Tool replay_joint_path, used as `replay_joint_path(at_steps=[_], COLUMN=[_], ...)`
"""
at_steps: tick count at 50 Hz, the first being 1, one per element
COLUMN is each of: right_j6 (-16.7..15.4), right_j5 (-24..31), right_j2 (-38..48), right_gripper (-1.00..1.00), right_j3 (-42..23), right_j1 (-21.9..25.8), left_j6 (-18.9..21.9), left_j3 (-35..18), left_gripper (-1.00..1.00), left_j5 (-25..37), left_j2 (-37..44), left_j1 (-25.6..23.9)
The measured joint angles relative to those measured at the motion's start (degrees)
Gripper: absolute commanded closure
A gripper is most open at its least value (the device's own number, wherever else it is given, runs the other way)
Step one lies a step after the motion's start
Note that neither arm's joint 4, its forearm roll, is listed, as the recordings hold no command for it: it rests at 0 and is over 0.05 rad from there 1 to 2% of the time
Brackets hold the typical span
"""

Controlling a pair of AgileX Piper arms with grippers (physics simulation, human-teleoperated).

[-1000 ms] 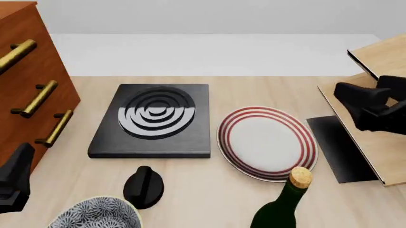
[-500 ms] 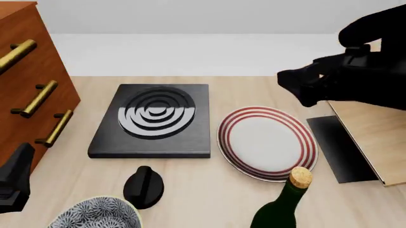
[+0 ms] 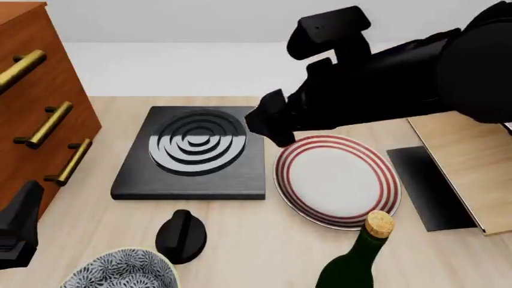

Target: Pick up the akita bowl and put it on the plate.

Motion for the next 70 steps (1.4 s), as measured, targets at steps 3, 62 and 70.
replay_joint_path(at_steps=[3,62,70], right_j6=[0.93,7.37,7.49], right_j5=[0.64,9.68,9.99], right_j2=[1.72,25.11,27.45], right_gripper=[-1.0,-1.0,-1.0], right_j3=[-1.26,-18.62,-19.7], right_j1=[1.89,27.69,28.63], left_j6=[0.0,0.0,0.0], left_j3=[0.0,0.0,0.0], left_gripper=[-1.0,-1.0,-1.0], left_j5=[0.0,0.0,0.0], left_j2=[0.0,0.0,0.0], left_j1=[0.0,0.0,0.0])
